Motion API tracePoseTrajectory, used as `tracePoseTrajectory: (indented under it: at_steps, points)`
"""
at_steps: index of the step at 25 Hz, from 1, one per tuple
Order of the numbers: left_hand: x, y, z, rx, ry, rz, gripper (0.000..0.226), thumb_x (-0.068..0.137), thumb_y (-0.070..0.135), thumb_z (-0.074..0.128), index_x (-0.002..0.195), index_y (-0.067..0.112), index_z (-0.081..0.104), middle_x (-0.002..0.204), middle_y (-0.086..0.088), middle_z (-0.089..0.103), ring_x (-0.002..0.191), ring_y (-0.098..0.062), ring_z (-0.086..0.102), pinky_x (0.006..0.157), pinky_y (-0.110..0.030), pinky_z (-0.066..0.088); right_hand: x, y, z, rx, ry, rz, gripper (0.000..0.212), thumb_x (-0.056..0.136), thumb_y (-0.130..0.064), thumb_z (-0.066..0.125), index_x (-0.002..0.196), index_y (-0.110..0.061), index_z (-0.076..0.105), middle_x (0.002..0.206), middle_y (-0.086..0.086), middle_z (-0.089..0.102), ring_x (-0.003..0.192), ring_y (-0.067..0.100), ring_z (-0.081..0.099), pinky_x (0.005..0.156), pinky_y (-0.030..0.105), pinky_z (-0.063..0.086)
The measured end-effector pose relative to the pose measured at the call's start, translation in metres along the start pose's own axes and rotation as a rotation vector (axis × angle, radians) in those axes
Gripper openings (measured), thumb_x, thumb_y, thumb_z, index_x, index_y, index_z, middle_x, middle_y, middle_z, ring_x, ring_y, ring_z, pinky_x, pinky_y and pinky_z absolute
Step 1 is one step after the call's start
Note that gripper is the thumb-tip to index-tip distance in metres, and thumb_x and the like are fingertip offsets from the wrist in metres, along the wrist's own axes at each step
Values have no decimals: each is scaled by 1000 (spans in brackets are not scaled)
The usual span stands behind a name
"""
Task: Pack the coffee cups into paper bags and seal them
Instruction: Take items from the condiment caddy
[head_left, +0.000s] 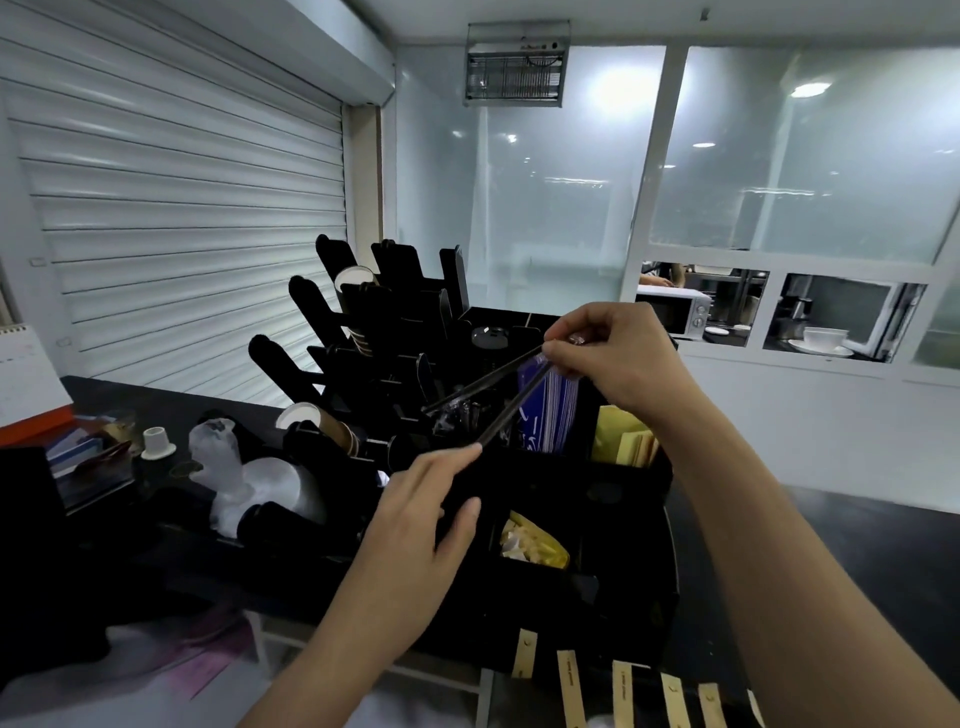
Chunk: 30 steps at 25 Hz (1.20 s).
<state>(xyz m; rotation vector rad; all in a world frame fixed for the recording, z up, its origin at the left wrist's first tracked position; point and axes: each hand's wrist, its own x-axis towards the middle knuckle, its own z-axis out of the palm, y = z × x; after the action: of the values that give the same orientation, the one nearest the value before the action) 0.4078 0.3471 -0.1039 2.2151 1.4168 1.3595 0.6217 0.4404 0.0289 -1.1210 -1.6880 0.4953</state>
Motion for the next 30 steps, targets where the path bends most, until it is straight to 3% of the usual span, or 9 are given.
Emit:
tracePoseTrajectory:
  at_steps: [4, 7, 9, 12, 14, 16, 19, 23, 30]
  points:
    - [-4, 14, 3, 178, 188, -5, 67, 92, 46, 60, 153, 30, 36, 143, 19, 45, 131, 1, 30, 104, -16, 31, -36, 0, -11, 68, -117, -42, 8, 83, -6, 82, 84, -12, 77, 69, 7, 74, 64, 16, 71, 65, 24, 58]
    - [-9, 24, 3, 274, 215, -48, 83, 81, 58, 67, 152, 23, 40, 128, 12, 59, 127, -6, 36, 105, -23, 37, -65, 0, -15, 169, -169, -48, 7, 83, -5, 82, 86, -9, 77, 69, 11, 72, 64, 17, 69, 65, 22, 57]
    - [-15, 29, 1, 270, 197, -85, 77, 79, 62, 66, 147, 29, 49, 116, 15, 64, 119, -8, 43, 98, -23, 40, -84, 0, -16, 240, -187, -34, 7, 83, -6, 82, 87, -9, 77, 70, 9, 72, 65, 16, 69, 66, 21, 57]
    - [-26, 33, -3, 107, 67, -82, 44, 88, 54, 62, 131, 43, 61, 92, 23, 64, 98, 1, 52, 81, -16, 40, -109, 4, -14, 312, -179, 2, 9, 85, -6, 80, 93, -9, 77, 72, 7, 71, 69, 14, 70, 69, 20, 57]
    - [-33, 36, -5, 52, -42, -48, 22, 97, 45, 56, 116, 42, 66, 87, 18, 67, 93, -1, 59, 78, -26, 48, -123, 6, -10, 356, -149, 27, 11, 86, -5, 78, 96, -9, 78, 72, 3, 70, 70, 12, 70, 70, 18, 56]
    - [-42, 38, -7, 45, -117, -48, 24, 100, 45, 48, 113, 39, 67, 92, 13, 71, 95, -3, 60, 83, -27, 50, -136, 6, -4, 407, -133, 41, 15, 86, -5, 77, 101, -8, 77, 74, 1, 70, 71, 11, 69, 71, 18, 56]
    - [-54, 42, -9, 7, -180, -71, 31, 104, 42, 42, 120, 31, 66, 100, 21, 73, 102, 6, 59, 88, -7, 41, -151, 2, 3, 553, -163, 67, 30, 82, -12, 77, 111, -6, 74, 88, 4, 74, 86, 15, 71, 81, 24, 58]
    - [-68, 47, -12, -27, -229, -127, 24, 107, 37, 39, 108, 32, 62, 98, 25, 72, 100, 7, 60, 86, -22, 48, -175, -2, 16, 783, -169, 184, 39, 78, -14, 74, 116, -6, 72, 104, 10, 77, 97, 18, 73, 86, 26, 59]
    - [-91, 57, -9, 63, -270, -83, 20, 107, 36, 36, 102, 27, 53, 95, 13, 72, 97, -10, 64, 84, -40, 52, -220, -2, 39, 400, -20, 26, 10, 93, -14, 73, 102, -12, 76, 90, 4, 78, 84, 17, 76, 75, 23, 59]
